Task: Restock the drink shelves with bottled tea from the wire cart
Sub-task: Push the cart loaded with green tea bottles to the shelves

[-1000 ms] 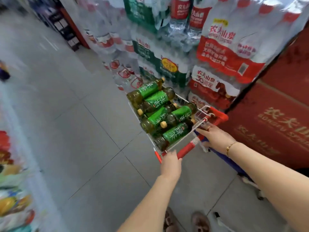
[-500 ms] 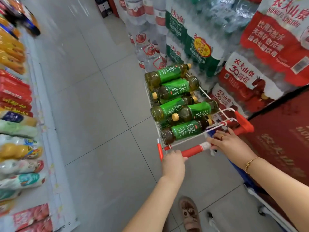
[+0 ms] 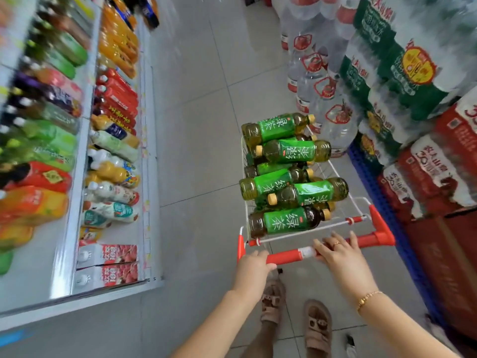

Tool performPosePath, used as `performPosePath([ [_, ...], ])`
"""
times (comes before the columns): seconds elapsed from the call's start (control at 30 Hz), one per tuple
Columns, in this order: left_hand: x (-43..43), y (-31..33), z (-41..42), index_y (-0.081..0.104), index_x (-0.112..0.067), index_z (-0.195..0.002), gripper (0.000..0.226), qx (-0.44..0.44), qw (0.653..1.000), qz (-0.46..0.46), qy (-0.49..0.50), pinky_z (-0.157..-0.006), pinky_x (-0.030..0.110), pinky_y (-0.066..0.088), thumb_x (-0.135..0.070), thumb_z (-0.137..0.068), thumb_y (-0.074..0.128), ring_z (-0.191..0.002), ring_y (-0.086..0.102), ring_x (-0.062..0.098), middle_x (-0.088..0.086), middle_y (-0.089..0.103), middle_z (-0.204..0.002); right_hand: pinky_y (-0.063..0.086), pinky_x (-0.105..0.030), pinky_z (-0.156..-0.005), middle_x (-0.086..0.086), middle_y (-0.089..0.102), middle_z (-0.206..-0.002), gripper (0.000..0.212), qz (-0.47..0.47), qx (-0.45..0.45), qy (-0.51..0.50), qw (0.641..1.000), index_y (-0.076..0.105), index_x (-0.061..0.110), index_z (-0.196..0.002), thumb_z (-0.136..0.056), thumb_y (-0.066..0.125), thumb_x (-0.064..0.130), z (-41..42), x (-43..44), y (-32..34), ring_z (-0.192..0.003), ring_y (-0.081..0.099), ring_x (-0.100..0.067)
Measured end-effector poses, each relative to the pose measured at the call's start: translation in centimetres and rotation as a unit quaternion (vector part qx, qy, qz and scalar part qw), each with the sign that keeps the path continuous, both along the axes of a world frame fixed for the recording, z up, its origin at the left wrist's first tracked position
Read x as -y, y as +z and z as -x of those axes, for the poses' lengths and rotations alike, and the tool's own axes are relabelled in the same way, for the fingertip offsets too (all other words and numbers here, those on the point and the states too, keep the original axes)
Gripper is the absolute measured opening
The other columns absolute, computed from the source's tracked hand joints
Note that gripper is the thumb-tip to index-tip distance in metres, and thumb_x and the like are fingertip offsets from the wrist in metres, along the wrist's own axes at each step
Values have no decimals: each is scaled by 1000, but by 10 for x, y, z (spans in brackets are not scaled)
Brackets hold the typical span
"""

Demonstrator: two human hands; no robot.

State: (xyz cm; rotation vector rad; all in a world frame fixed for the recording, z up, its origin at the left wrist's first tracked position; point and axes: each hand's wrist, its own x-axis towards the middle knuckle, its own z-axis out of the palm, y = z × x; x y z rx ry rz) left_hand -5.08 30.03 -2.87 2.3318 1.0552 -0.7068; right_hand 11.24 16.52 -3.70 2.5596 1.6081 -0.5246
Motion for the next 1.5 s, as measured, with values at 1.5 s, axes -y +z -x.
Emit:
performPosePath([
  [1.5,-267,0,393,48,-10,-129,42,-28,999,-46,11,-97,31,41,-37,-99,41,-119,52,22,8,56,-129,43,-20,-44,9,56,-56,35,-76,-39,192,978,72,26,-86,-80,42,43,354,-303,-1,-46,58,-13],
])
